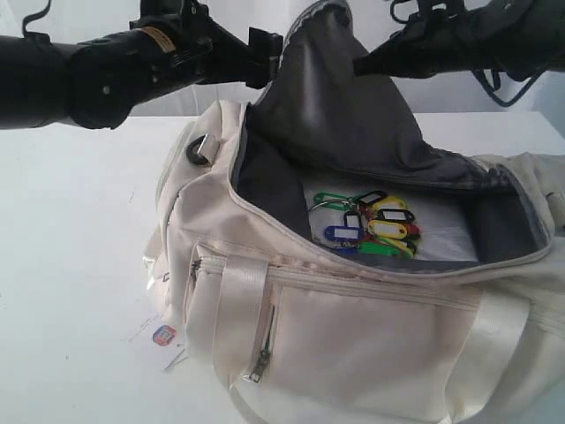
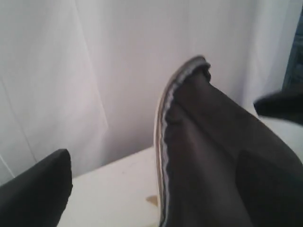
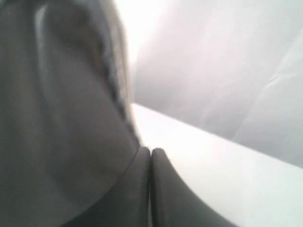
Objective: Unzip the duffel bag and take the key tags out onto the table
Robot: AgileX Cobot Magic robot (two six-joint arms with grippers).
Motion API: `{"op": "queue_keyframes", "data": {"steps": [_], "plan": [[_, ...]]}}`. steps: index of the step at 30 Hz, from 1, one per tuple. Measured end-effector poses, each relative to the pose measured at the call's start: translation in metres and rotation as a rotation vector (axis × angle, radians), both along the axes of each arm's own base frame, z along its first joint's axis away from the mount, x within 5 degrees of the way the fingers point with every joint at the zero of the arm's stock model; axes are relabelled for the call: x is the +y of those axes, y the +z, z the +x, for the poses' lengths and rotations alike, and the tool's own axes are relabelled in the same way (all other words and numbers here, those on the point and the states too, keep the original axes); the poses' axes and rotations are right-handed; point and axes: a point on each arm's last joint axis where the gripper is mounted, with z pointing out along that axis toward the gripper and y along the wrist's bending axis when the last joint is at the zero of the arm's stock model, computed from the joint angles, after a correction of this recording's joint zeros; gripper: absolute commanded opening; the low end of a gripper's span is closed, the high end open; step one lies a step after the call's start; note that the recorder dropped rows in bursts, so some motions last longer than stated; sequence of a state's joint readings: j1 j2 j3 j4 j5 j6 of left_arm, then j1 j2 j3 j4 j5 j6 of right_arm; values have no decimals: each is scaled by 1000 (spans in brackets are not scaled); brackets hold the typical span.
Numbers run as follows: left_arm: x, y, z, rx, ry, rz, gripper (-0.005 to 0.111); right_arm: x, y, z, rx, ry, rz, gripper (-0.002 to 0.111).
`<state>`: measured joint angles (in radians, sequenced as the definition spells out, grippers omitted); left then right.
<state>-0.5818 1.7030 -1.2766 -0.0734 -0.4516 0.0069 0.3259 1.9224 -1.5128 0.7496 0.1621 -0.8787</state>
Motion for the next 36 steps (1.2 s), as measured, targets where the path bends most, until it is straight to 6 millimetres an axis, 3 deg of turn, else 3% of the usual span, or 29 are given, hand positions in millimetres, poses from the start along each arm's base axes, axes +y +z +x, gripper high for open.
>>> {"op": "queue_keyframes", "data": {"steps": [9, 14, 18, 23, 29, 32, 36], "plan": [[2, -16, -9, 172, -51, 181, 89, -2, 12, 6, -54, -52, 47, 0], [5, -15, -16, 206, -78, 255, 81, 3, 38, -12, 7, 31, 106, 0], [7, -11, -19, 210, -82, 261, 77, 24, 48, -24, -5, 186, 28, 0], [8, -15, -23, 269, -96, 295, 71, 59, 14, -13, 29, 245, -6, 0], [10, -18, -28, 328, -113, 336, 68, 76, -46, 0, 240, 358, -31, 0], [10, -18, -28, 330, -114, 339, 68, 81, -61, -3, 327, 430, -44, 0], [10, -19, -28, 339, -116, 344, 68, 84, -67, -7, 380, 475, -45, 0]]}}
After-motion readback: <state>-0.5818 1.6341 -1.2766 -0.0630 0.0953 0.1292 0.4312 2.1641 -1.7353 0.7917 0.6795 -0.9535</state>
